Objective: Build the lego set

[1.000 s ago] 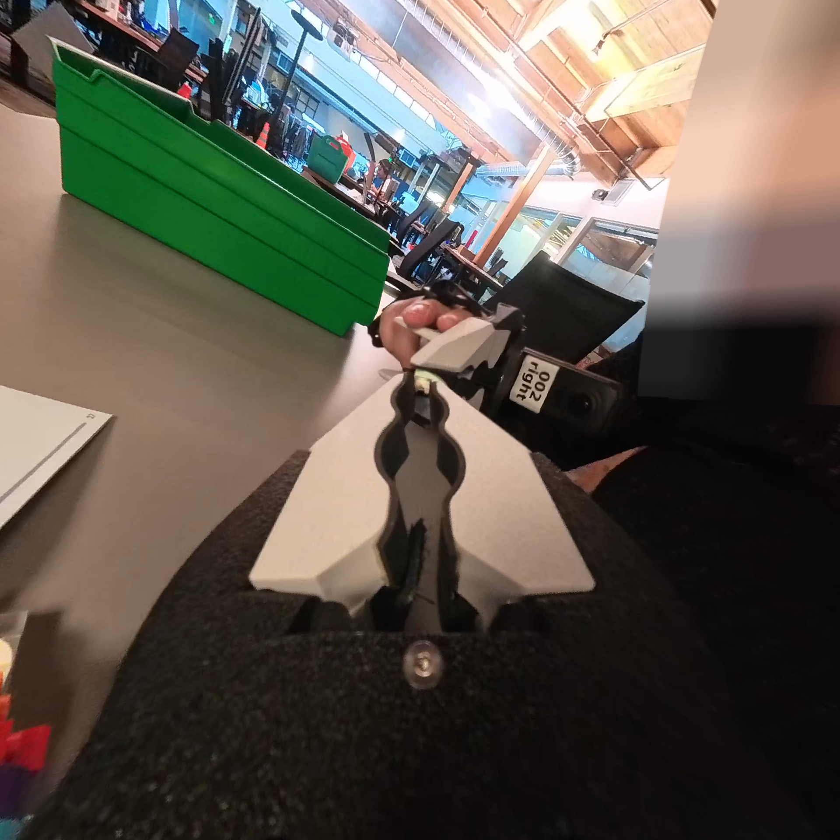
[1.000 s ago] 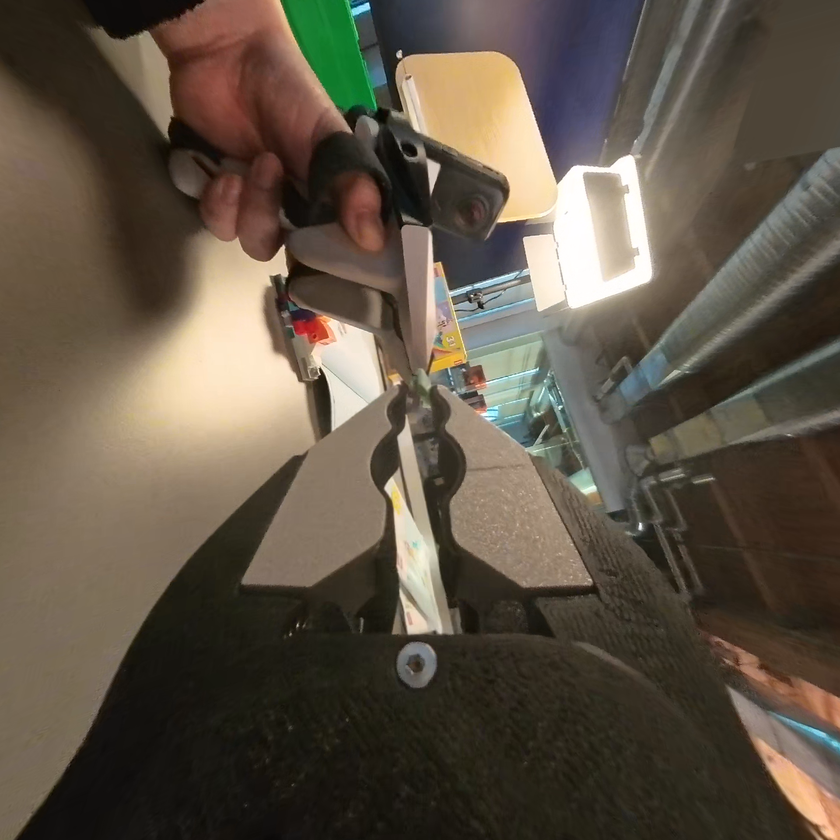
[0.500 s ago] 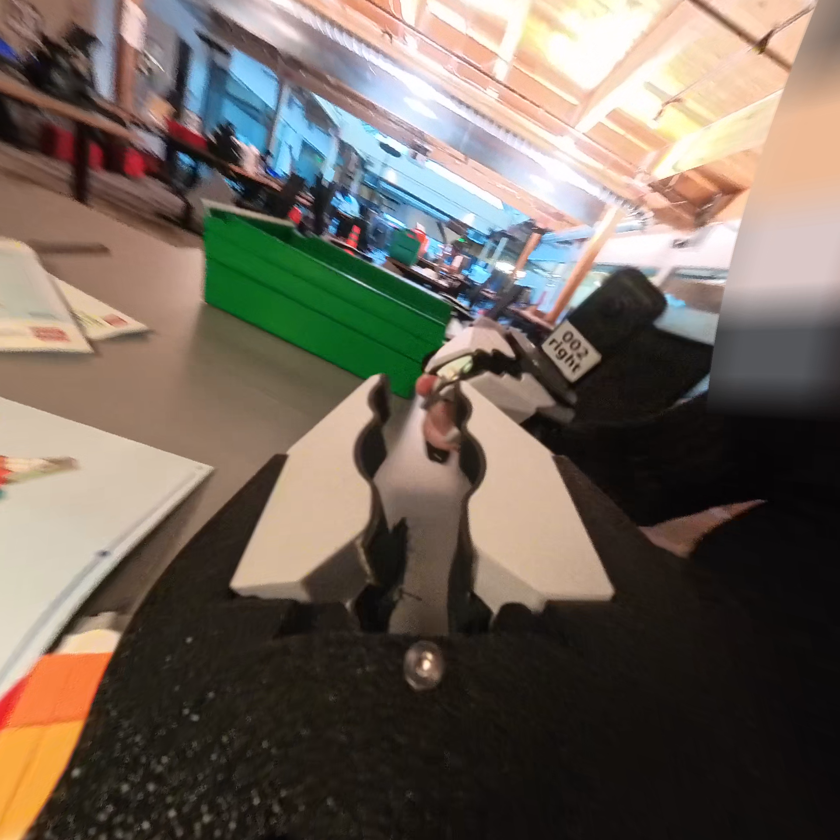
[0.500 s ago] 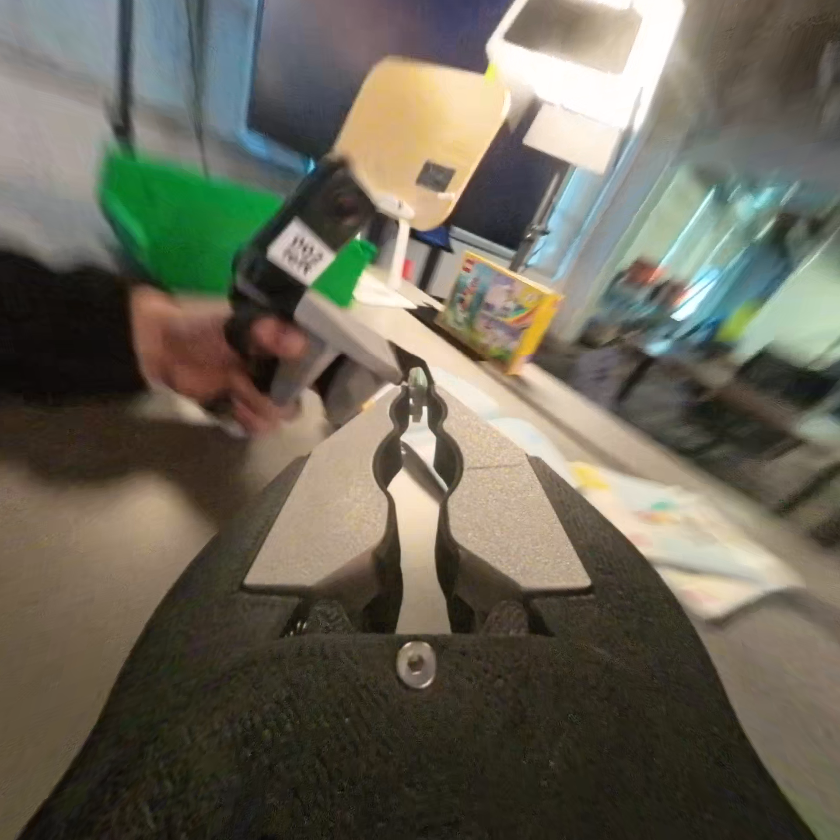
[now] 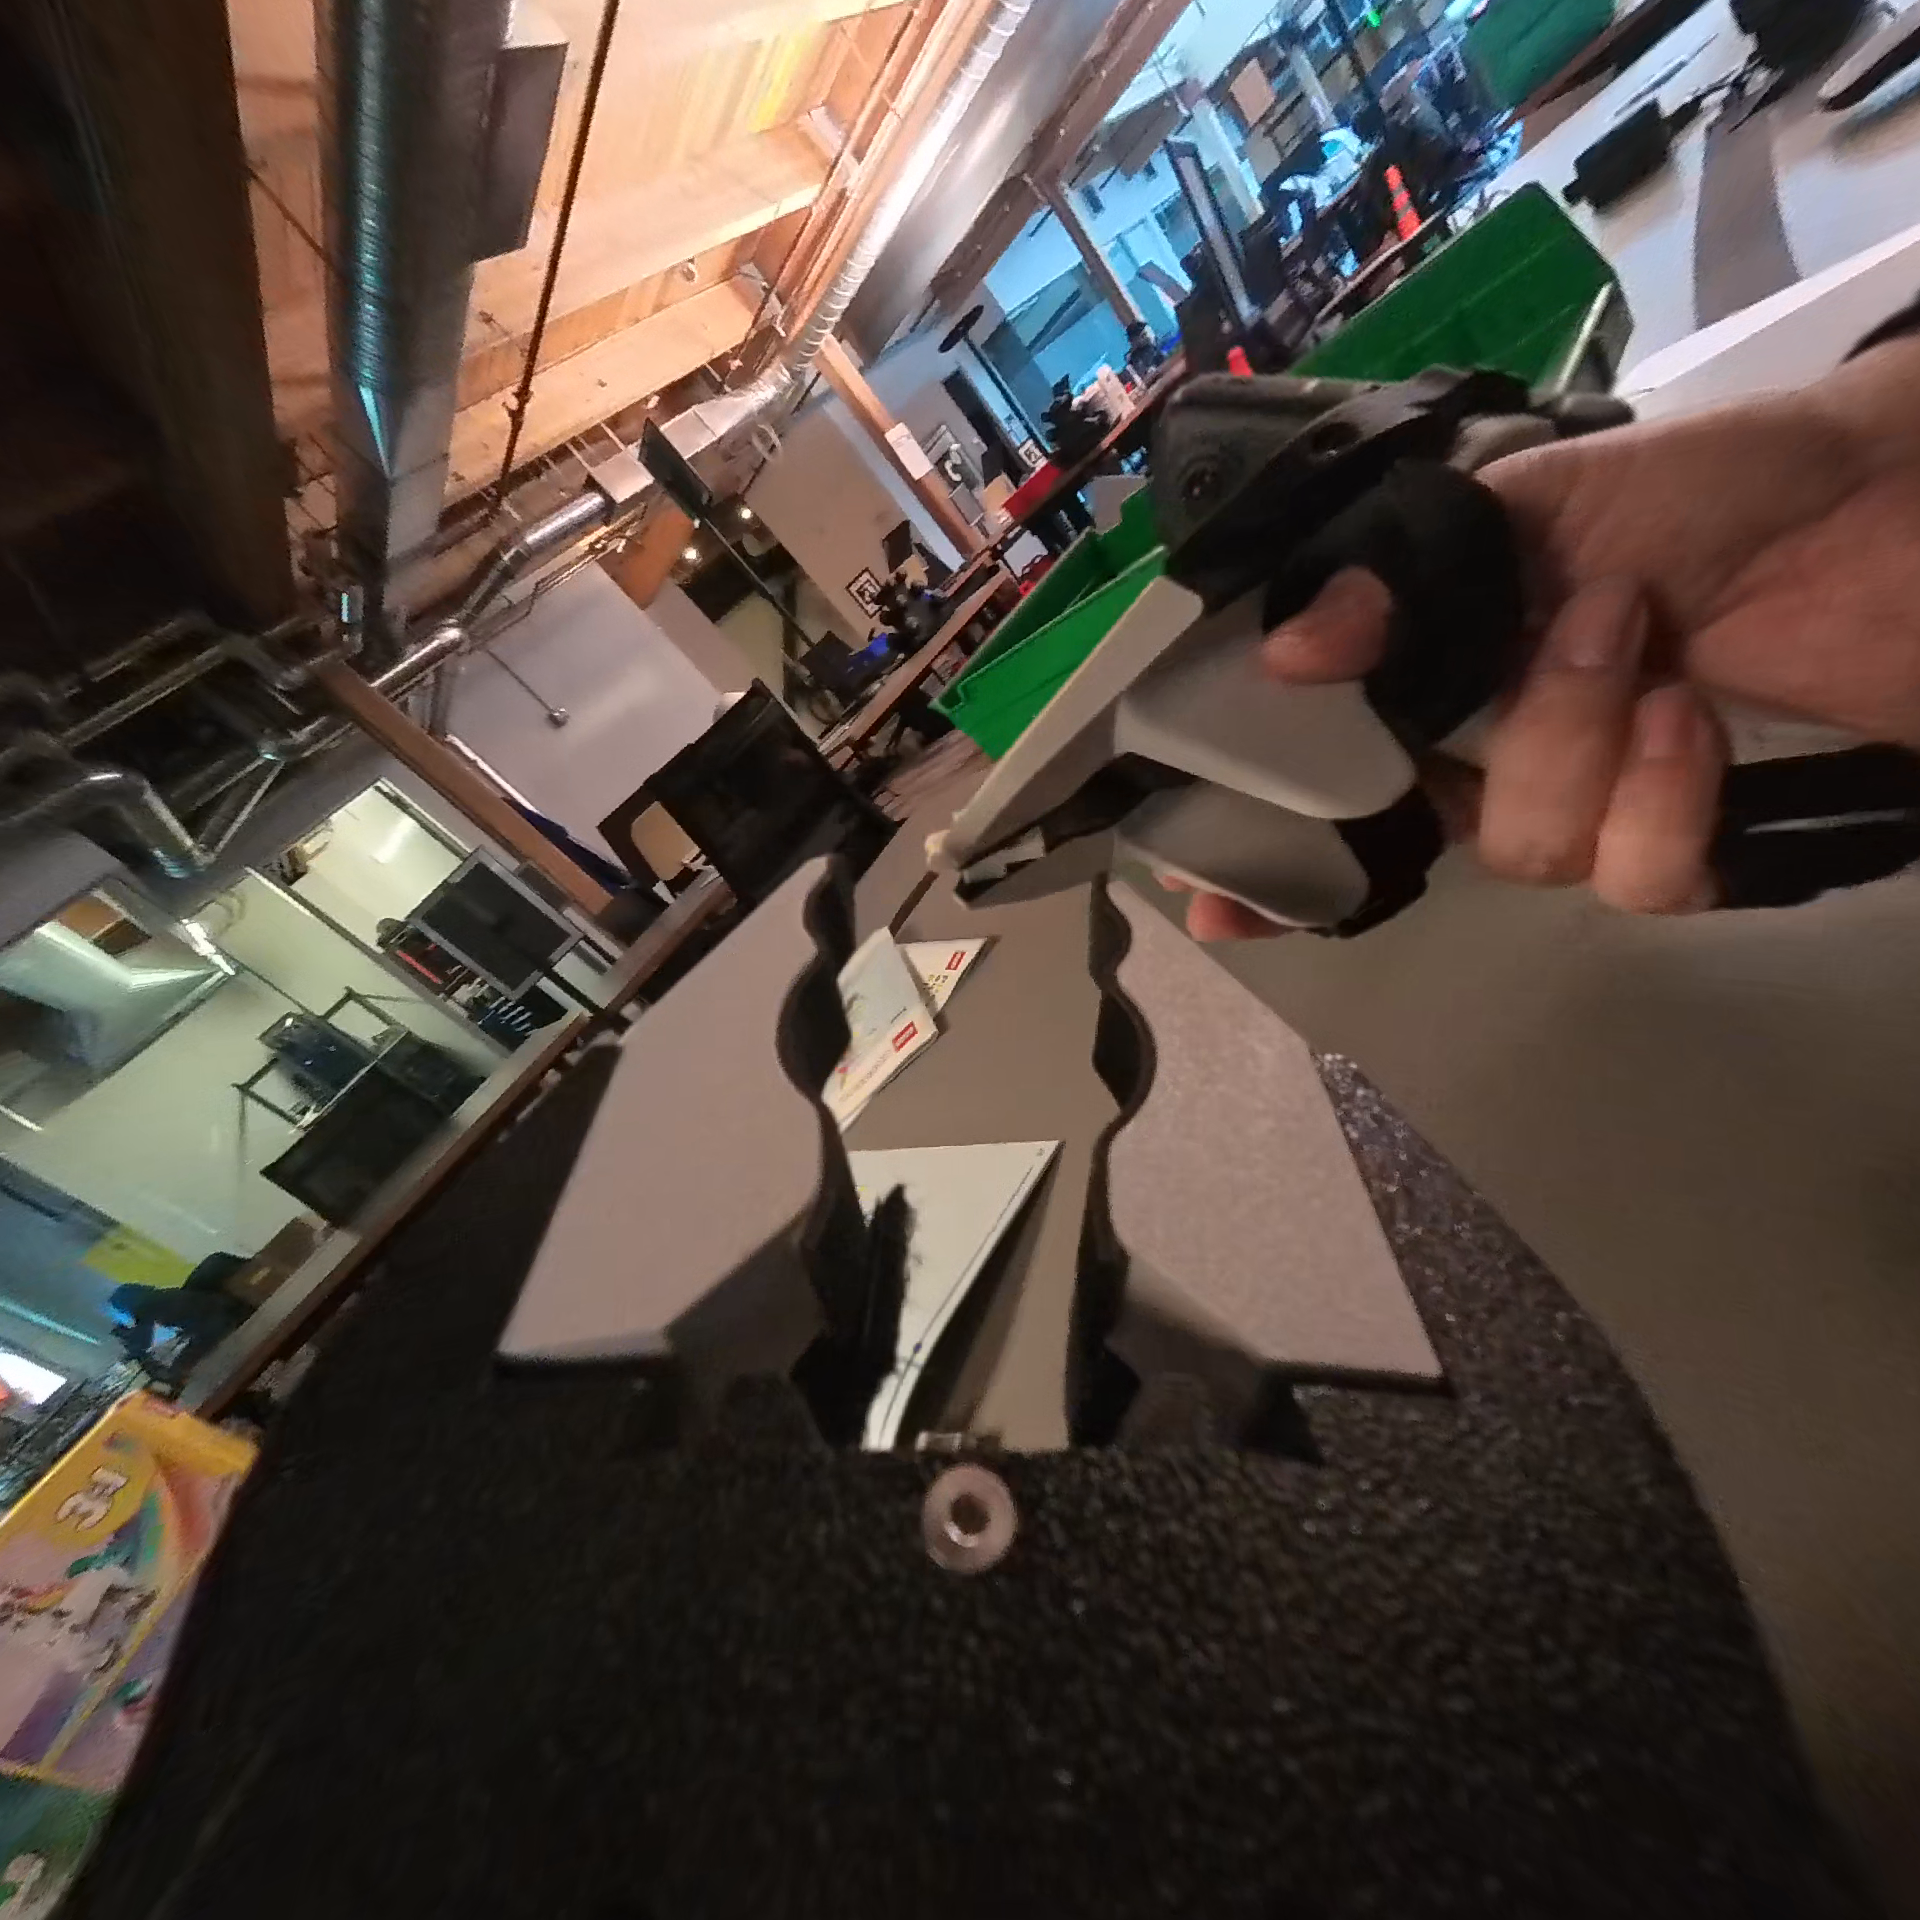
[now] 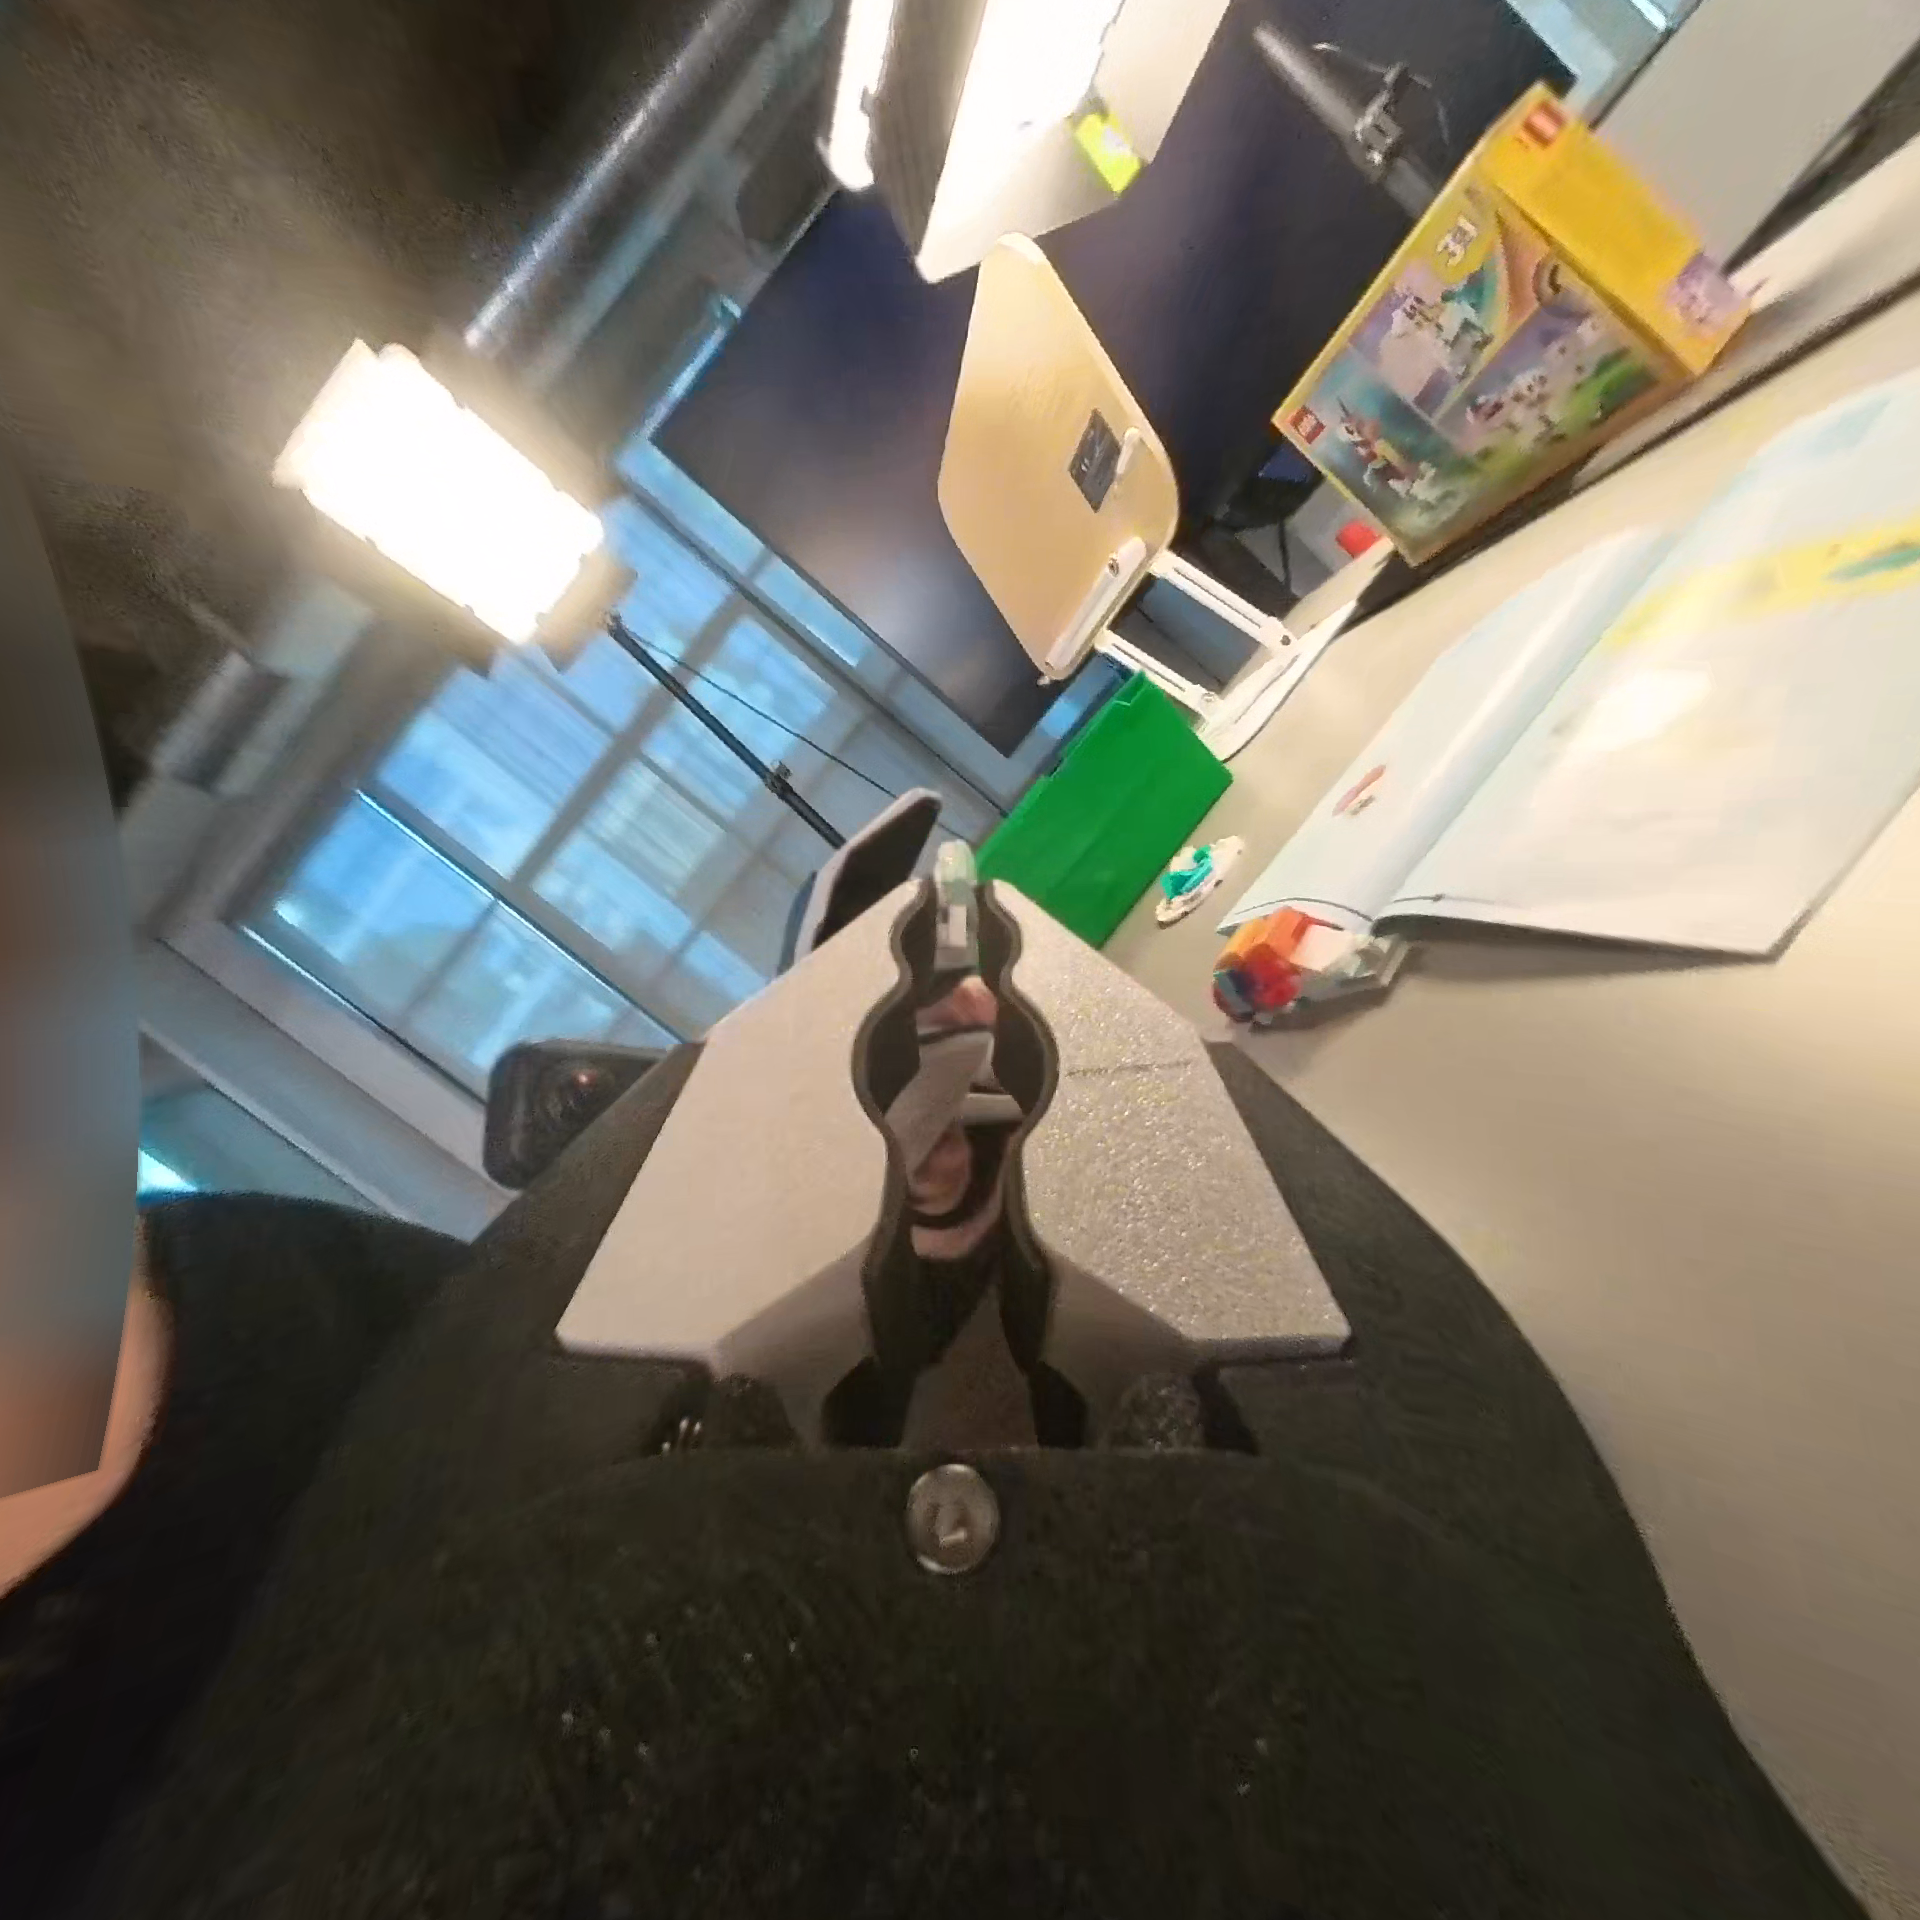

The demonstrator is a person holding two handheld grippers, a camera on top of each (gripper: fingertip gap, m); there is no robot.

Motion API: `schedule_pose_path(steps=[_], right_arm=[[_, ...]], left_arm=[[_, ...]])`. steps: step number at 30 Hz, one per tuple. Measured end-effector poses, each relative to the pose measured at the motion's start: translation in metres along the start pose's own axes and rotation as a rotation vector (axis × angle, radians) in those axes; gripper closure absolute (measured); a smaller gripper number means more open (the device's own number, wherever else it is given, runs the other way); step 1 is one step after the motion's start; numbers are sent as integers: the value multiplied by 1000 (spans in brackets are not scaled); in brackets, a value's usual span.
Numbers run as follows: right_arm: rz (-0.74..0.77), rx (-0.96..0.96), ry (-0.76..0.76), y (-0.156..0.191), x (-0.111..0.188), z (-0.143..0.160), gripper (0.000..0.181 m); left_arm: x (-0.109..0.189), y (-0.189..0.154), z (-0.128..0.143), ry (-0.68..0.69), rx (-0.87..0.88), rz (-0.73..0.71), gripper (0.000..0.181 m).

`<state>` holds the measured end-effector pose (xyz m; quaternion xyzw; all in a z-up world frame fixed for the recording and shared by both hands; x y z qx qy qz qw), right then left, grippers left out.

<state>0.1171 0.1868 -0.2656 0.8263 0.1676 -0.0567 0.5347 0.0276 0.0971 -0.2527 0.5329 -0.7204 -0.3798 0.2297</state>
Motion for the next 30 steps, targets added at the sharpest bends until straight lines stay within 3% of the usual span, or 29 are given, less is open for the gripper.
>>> schedule_pose_path(steps=[9,30], right_arm=[[-43,-146,-4,-9,-4,9,175],[-53,-2,-43,-7,-2,6,175]], left_arm=[[-5,-7,1,23,-26,7,144],[-7,-6,1,51,-32,-9,166]])
Point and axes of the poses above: each gripper's, where its closed fingertips meet, x back along the fingers, z out of its underside, y = z × x across the jaws, the point moved 8 cm from there along x, back along the fingers, and after that the axes turned 12 degrees about -x, right-handed, at the moved point
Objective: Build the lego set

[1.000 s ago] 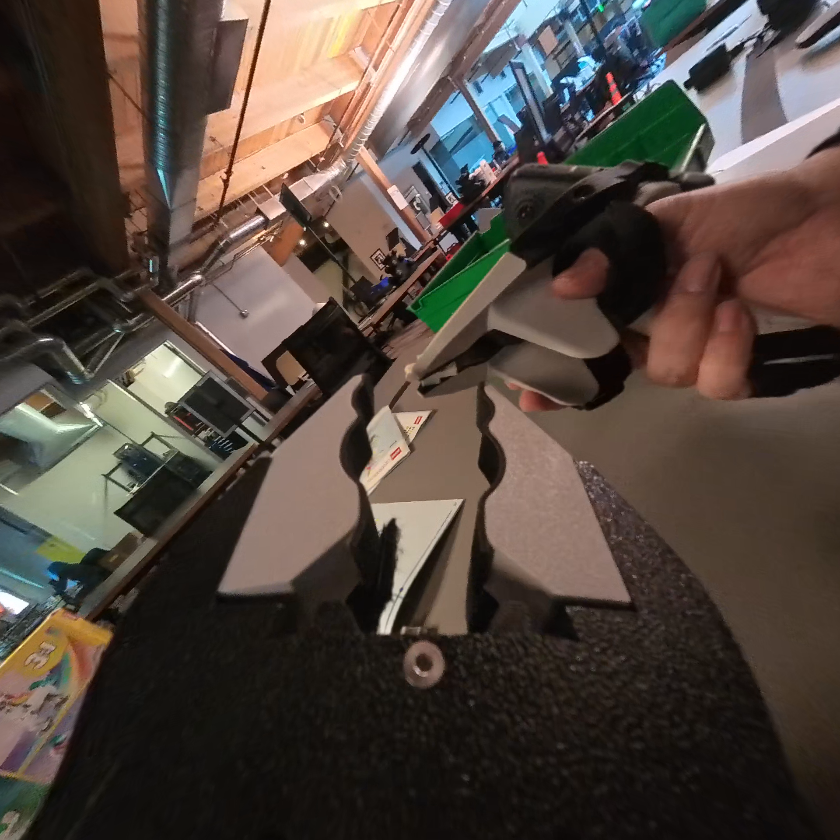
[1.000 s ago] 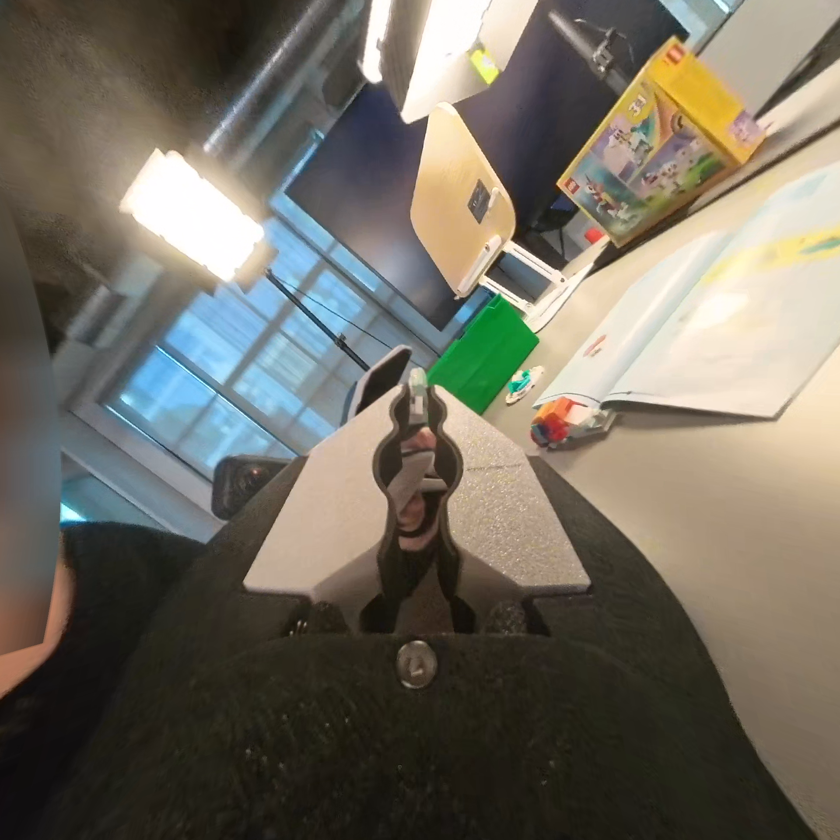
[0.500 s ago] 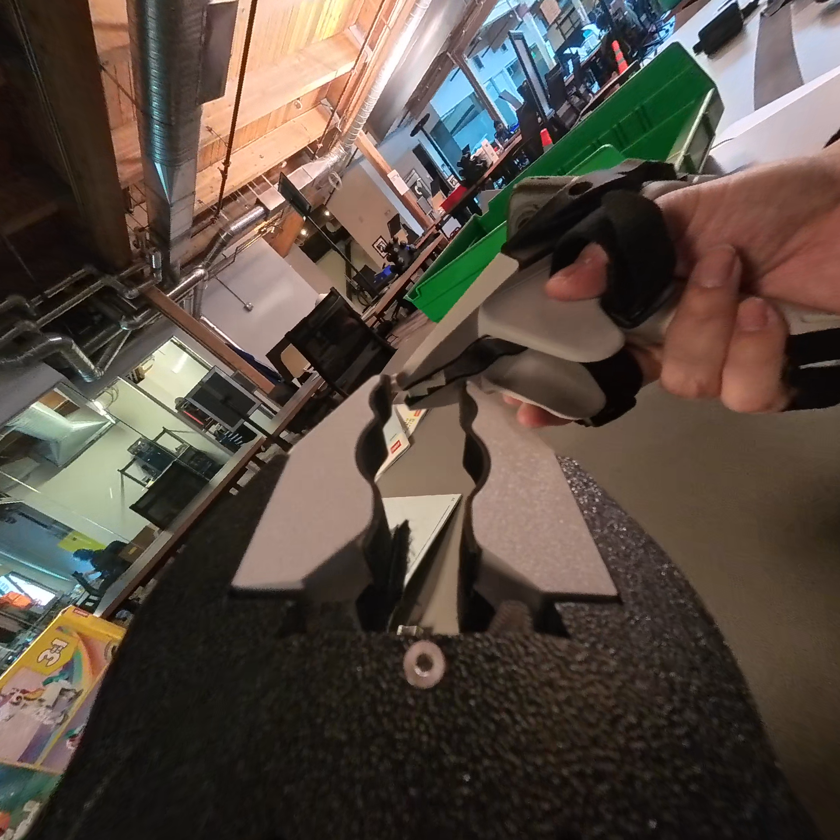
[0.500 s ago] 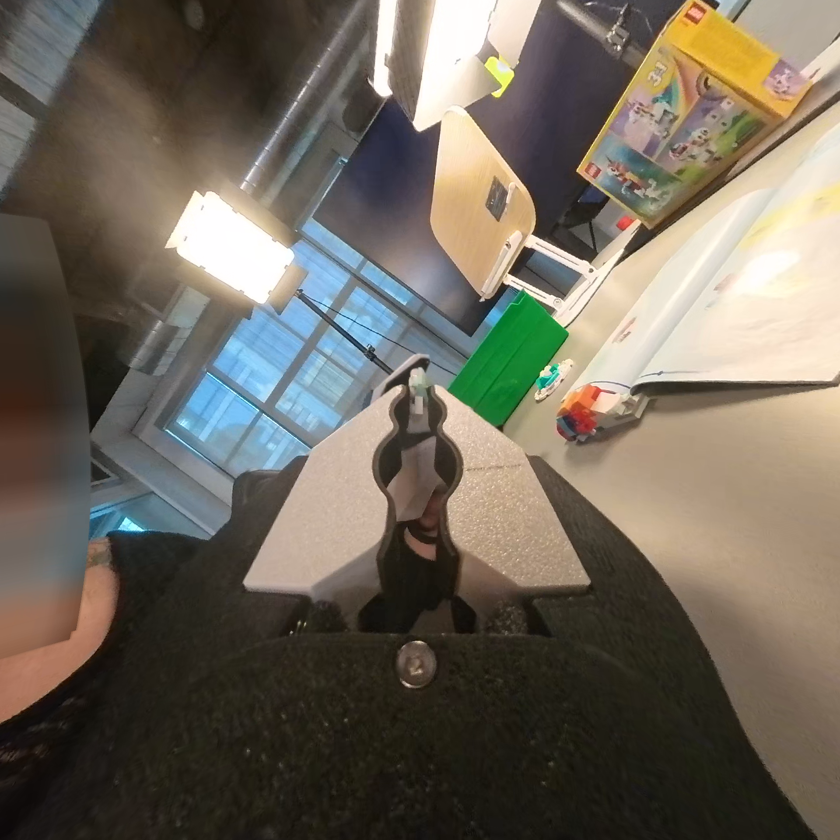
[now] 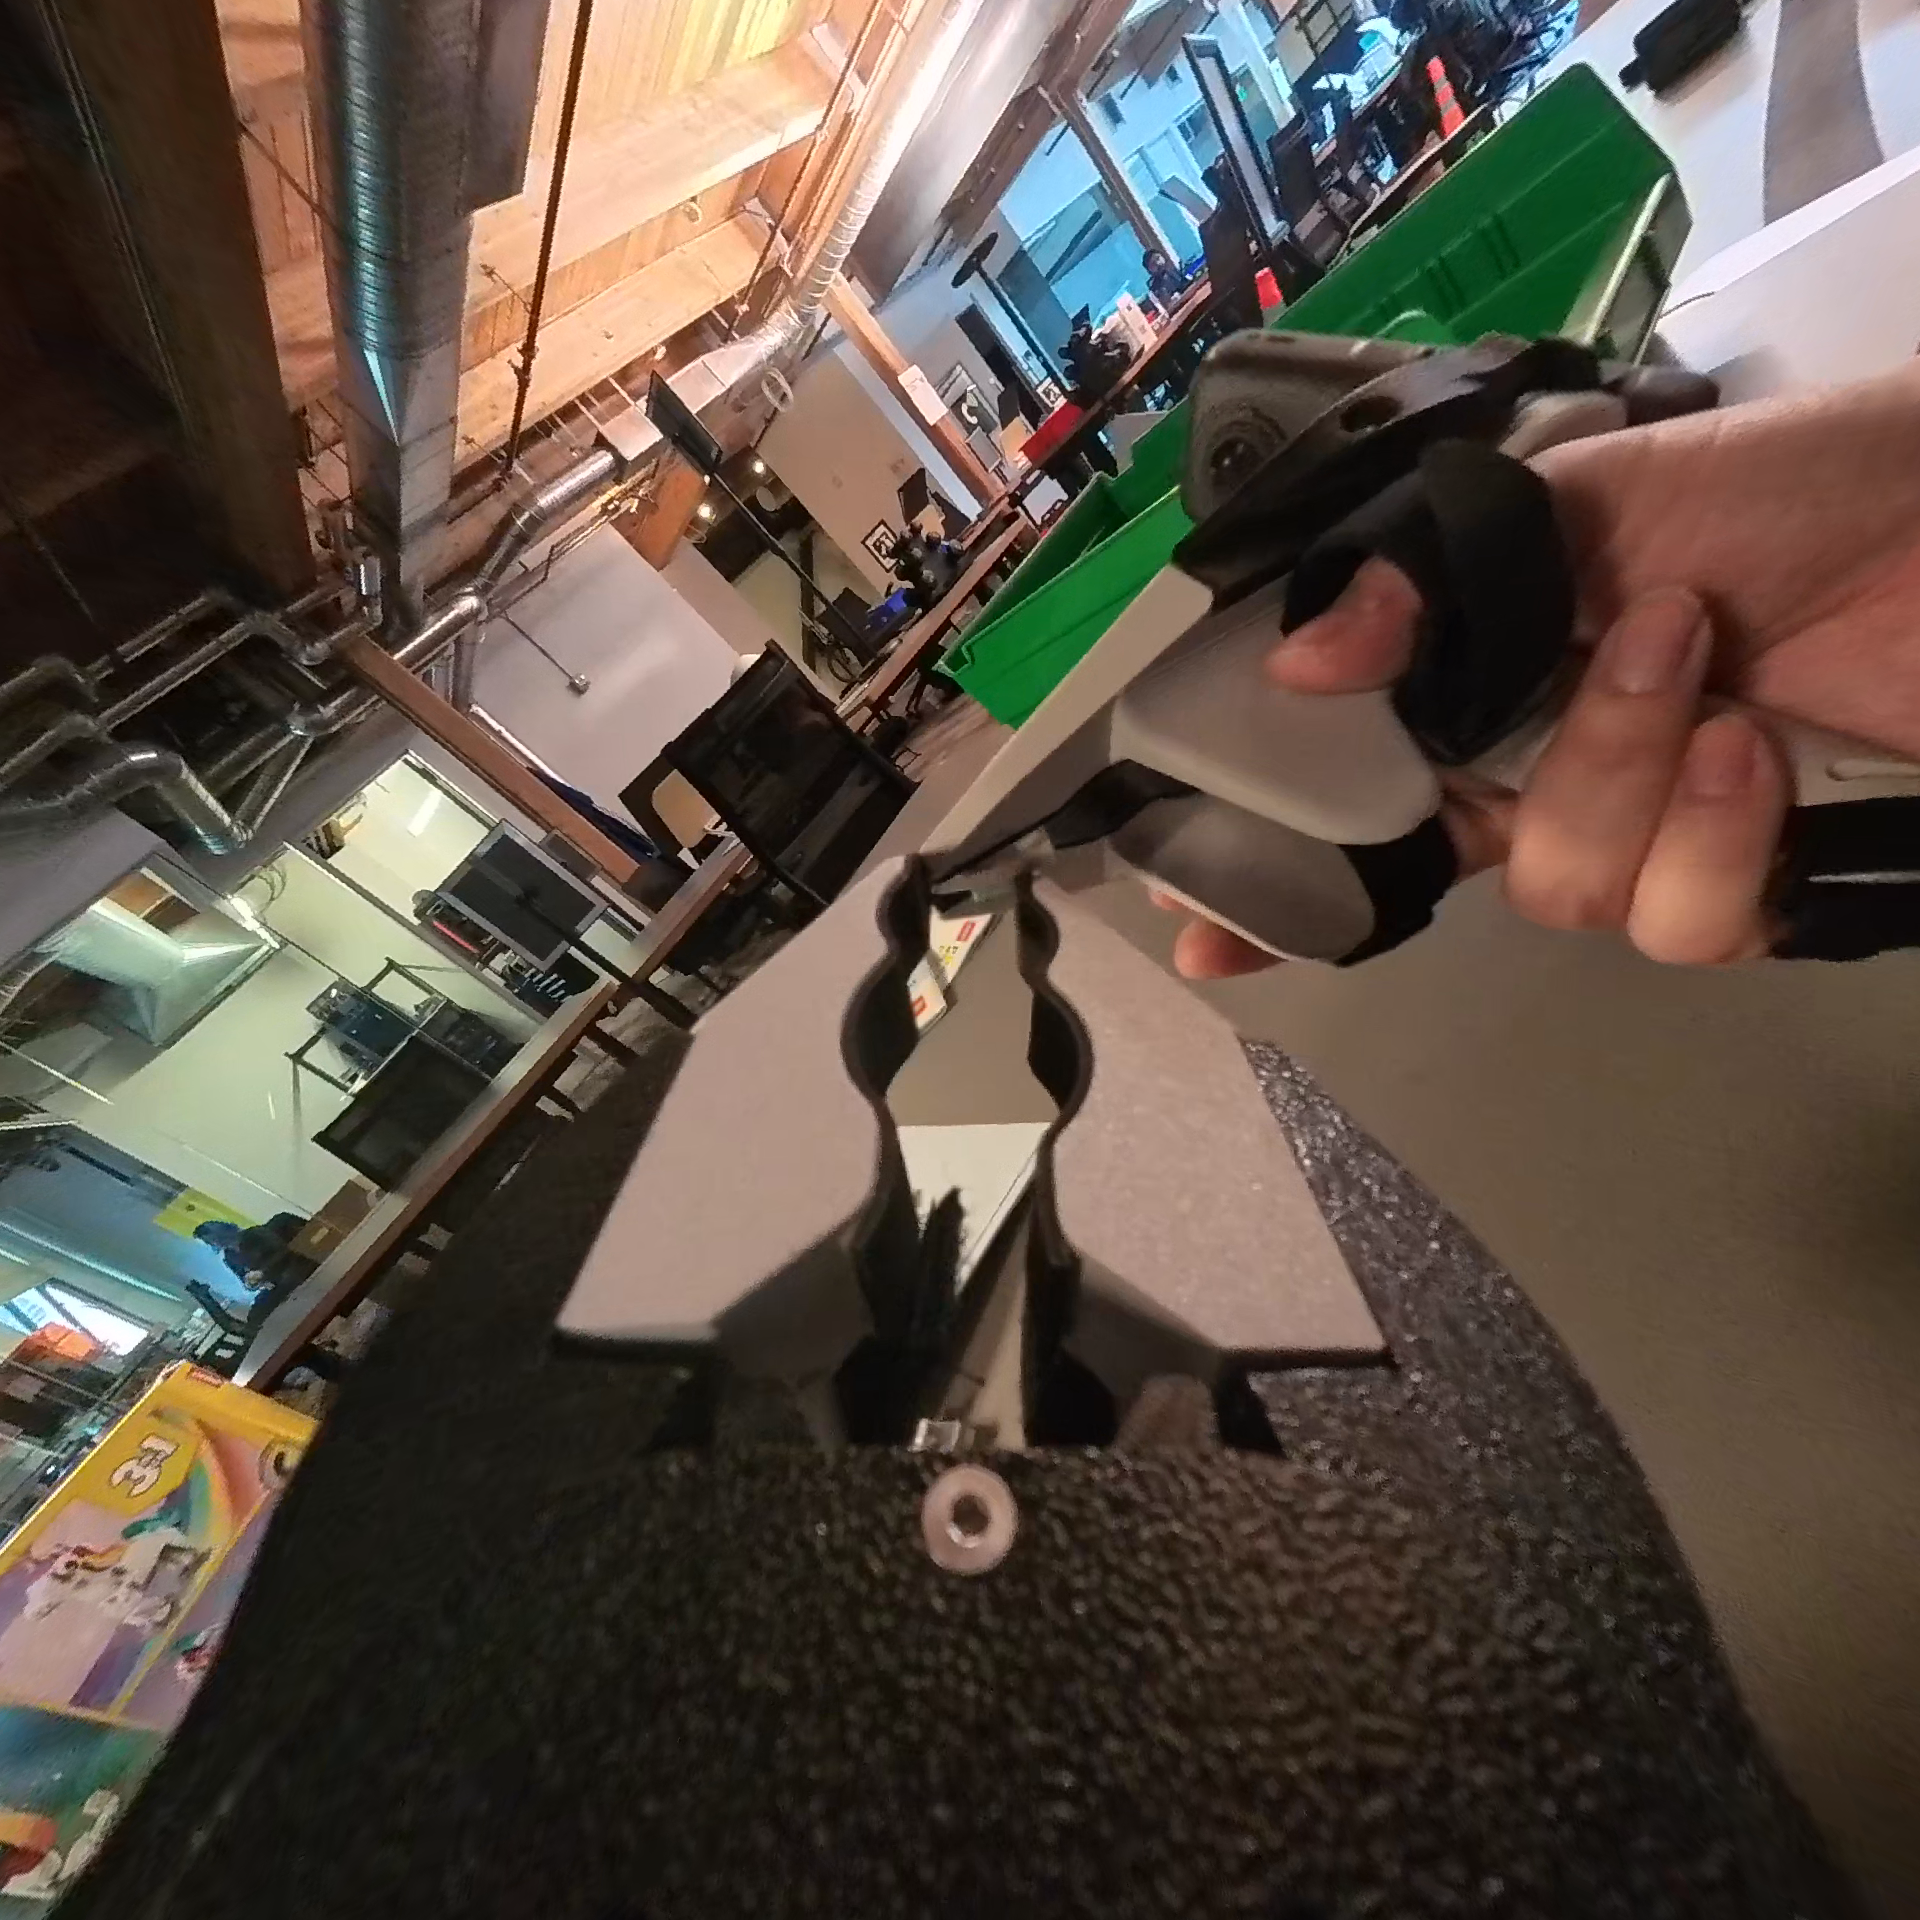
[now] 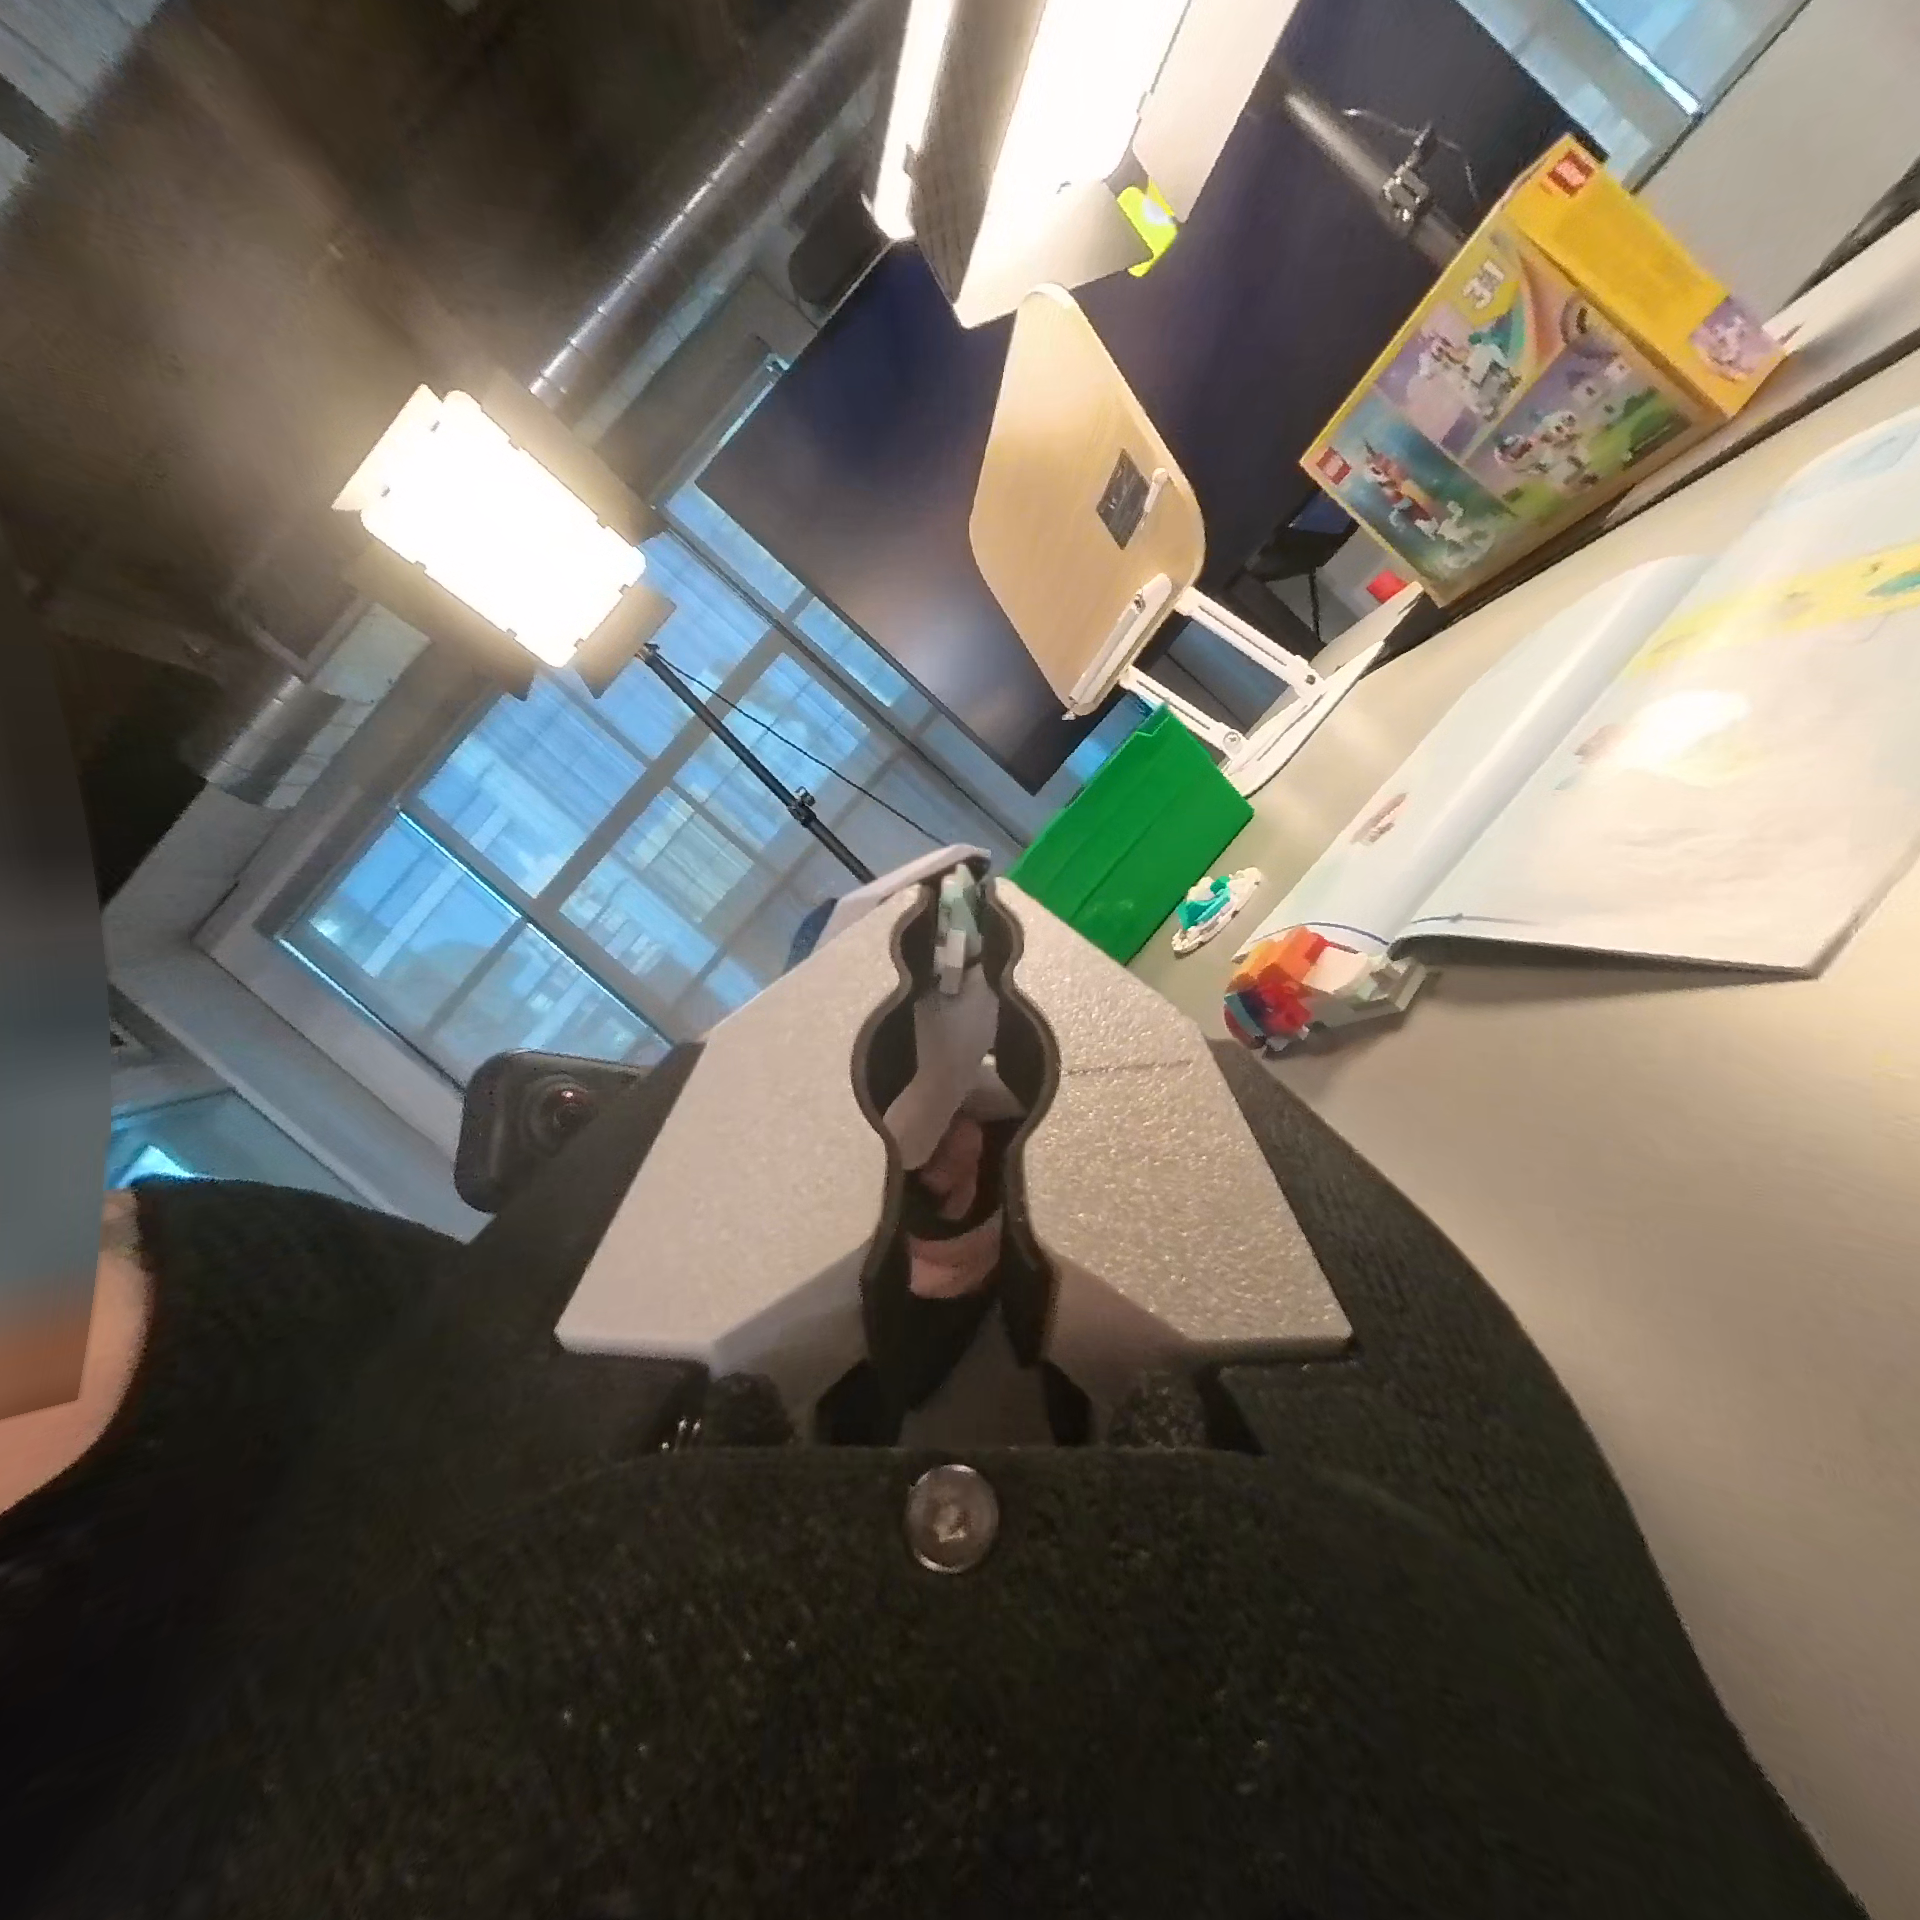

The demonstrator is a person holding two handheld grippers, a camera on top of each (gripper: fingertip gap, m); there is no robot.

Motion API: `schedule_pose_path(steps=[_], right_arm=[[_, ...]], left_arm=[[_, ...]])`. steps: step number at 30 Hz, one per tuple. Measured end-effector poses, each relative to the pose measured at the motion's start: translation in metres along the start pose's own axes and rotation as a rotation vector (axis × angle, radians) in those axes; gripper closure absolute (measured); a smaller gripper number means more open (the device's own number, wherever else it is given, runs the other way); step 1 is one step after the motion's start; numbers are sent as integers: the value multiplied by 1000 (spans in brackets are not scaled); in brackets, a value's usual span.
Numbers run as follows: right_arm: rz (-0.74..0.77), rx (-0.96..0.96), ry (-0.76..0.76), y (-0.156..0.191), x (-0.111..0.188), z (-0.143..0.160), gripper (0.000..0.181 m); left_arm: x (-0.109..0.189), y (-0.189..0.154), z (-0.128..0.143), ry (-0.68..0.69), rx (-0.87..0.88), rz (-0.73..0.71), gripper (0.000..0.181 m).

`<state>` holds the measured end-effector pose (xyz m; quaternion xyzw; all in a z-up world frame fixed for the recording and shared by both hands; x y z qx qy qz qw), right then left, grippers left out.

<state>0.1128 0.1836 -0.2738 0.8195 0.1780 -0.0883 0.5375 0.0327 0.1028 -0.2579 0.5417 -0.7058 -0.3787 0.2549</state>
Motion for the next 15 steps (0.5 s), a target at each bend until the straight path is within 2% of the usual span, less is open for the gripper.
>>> schedule_pose_path(steps=[6,9,10,13,15], right_arm=[[-9,15,4,2,-1,0,175],[-31,-37,5,1,0,0,175],[-40,-51,4,0,0,0,175],[-42,-50,11,1,0,1,175],[-42,-46,17,2,-1,1,174]], left_arm=[[1,0,-1,-29,-18,-26,164],[0,1,-1,-40,-3,-24,137],[0,1,-1,-46,7,-20,133],[3,2,-3,-75,3,-25,135],[3,1,-4,-77,-5,-21,142]])
Point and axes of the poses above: each gripper's, where its closed fingertips meet, x back along the fingers, z out of its underside, y = z × x across the jaws, the point moved 8 cm from there along x, back along the fingers, and after that the axes turned 12 degrees about -x, right-handed, at the moved point
